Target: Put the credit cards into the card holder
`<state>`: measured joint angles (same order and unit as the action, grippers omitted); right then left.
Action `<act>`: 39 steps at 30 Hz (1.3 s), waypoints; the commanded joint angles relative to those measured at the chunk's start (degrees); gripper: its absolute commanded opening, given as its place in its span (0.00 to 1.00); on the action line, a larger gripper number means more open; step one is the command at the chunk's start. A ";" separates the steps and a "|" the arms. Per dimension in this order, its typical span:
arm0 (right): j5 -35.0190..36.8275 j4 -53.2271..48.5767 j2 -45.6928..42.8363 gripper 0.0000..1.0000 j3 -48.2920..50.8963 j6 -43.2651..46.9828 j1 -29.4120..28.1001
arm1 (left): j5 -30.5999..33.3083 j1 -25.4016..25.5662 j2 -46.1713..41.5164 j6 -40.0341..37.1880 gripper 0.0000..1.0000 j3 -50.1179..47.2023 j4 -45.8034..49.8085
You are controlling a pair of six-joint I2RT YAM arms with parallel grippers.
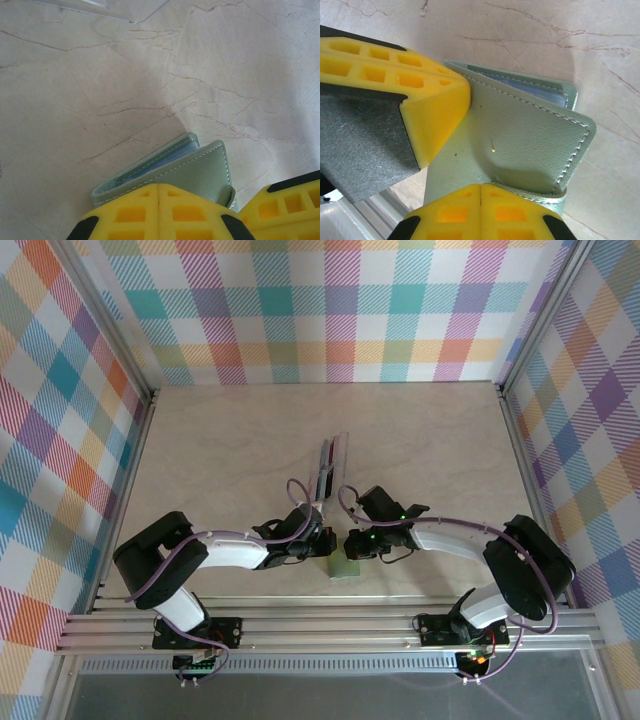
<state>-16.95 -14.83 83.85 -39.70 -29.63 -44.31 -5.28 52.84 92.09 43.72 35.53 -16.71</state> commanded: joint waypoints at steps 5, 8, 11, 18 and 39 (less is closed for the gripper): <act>3.90 0.16 1.43 0.00 1.09 -0.86 -1.05 | 0.01 1.21 2.22 0.21 0.00 0.95 2.43; 5.02 -0.18 2.22 0.00 1.77 -1.35 -1.70 | 0.21 1.25 2.29 0.22 0.00 1.20 2.81; 6.60 -0.29 2.59 0.00 2.65 -2.11 -2.49 | 0.35 1.22 2.37 0.17 0.00 1.47 3.17; 9.01 0.87 6.43 0.00 3.67 -3.68 -3.93 | 0.10 1.21 3.27 0.21 0.00 2.43 3.34; 14.44 2.78 7.58 0.02 6.13 -6.61 -5.10 | 6.67 -4.38 -16.24 -5.02 0.28 4.42 22.78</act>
<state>-10.79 -5.80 85.32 -36.56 -36.67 -48.84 -2.74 49.56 80.31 41.10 38.48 -2.02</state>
